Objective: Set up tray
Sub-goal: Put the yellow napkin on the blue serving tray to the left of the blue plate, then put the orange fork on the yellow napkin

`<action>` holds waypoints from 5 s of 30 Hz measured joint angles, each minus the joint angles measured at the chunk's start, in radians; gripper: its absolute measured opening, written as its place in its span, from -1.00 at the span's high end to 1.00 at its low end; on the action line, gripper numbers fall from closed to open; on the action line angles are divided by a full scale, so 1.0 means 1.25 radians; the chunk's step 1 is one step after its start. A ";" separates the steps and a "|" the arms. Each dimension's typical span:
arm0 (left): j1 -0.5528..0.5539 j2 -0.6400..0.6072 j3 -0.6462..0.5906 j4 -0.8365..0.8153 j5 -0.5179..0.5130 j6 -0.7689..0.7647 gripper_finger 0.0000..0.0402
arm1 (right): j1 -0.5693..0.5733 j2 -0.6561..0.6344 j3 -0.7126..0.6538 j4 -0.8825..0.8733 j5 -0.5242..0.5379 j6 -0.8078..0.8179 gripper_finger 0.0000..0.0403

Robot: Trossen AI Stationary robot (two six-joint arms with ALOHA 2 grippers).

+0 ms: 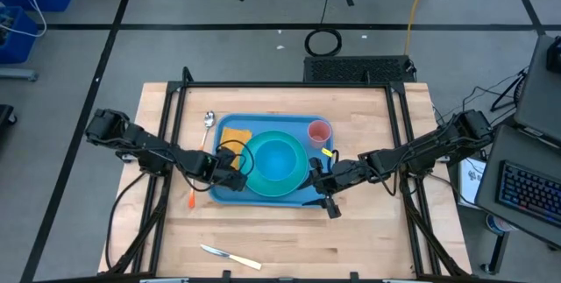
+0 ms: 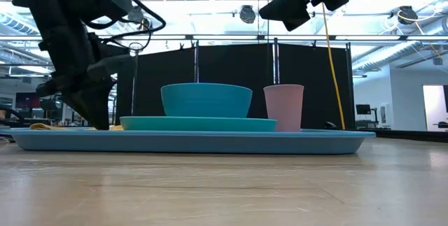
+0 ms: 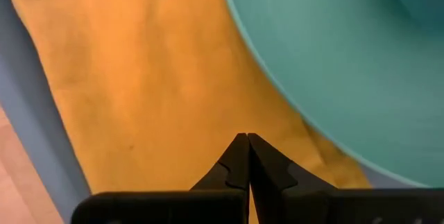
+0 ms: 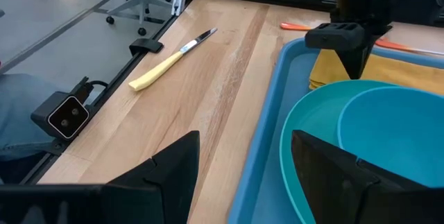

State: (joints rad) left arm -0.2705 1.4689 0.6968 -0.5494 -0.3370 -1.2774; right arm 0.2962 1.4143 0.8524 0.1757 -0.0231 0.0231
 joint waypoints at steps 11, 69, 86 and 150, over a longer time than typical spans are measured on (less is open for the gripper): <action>0.002 0.065 0.003 0.043 0.036 -0.012 1.00 | 0.000 0.000 0.000 0.001 0.000 0.000 -0.07; -0.069 0.028 0.001 0.162 -0.124 0.049 0.99 | 0.000 0.000 0.000 -0.002 0.001 -0.005 -0.07; -0.025 0.028 0.001 0.213 -0.111 0.094 1.00 | 0.000 0.000 0.000 -0.001 0.001 -0.005 -0.07; -0.039 -0.217 0.001 -0.421 0.037 -0.321 0.38 | -0.043 0.000 0.000 -0.068 -0.005 -0.112 -0.07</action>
State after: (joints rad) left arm -0.3187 1.1976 0.6983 -1.0759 -0.2902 -1.6785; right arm 0.2420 1.4139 0.8520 0.0905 -0.0288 -0.1173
